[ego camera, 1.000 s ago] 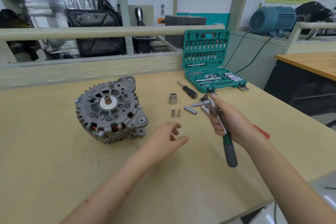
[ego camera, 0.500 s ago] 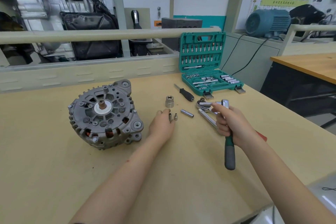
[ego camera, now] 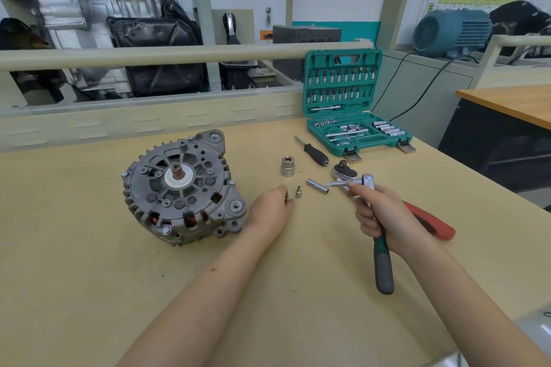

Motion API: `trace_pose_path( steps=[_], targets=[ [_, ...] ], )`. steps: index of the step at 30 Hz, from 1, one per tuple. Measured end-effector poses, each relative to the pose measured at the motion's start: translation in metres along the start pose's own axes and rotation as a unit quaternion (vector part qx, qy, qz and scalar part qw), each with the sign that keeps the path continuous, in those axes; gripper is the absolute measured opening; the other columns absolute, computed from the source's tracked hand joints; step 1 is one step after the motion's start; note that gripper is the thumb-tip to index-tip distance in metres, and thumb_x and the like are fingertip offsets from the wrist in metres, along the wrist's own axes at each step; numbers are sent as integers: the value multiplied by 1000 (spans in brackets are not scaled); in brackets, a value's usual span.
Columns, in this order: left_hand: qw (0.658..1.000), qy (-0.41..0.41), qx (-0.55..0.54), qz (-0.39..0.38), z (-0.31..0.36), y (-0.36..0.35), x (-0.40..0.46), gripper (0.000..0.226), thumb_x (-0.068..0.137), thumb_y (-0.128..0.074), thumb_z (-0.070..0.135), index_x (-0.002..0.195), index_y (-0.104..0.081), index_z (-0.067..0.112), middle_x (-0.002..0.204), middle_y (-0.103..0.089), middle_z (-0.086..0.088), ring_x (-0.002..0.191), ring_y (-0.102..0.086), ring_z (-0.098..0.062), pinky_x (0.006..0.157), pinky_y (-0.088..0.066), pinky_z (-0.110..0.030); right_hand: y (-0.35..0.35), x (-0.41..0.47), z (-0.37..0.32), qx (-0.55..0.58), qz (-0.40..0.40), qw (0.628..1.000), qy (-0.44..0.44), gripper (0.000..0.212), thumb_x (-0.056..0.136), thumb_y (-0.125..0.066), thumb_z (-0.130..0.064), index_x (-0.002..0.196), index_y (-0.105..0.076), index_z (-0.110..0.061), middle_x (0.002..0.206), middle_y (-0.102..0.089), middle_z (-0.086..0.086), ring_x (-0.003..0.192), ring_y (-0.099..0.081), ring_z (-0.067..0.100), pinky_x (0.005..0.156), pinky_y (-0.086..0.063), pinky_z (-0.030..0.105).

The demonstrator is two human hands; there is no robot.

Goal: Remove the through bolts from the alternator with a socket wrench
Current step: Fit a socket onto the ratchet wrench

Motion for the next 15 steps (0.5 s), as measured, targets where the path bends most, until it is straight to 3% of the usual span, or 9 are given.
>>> trace_pose_path(
  steps=[10, 15],
  targets=[
    [993, 44, -107, 4, -14, 0, -6, 18, 86, -53, 30, 88, -54, 13, 91, -62, -7, 78, -51, -23, 61, -34, -26, -11, -1, 3, -10, -14, 1000, -2, 17, 89, -56, -25, 81, -52, -10, 46, -29, -3, 34, -23, 8, 32, -18, 16],
    [992, 27, -115, 33, -13, 2, -12, 22, 89, -51, 29, 93, -55, 7, 93, -60, -11, 85, -53, -27, 64, -34, -30, -13, -4, 3, -8, -16, 1000, 0, 17, 89, -56, -25, 81, -53, -9, 45, -30, -4, 34, -23, 8, 32, -19, 15]
  ],
)
Point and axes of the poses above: each hand's wrist, its own x-axis towards the middle knuckle, its own y-axis out of the back of the hand, z = x × y, the point moved 7 cm from there along x, towards the middle knuckle
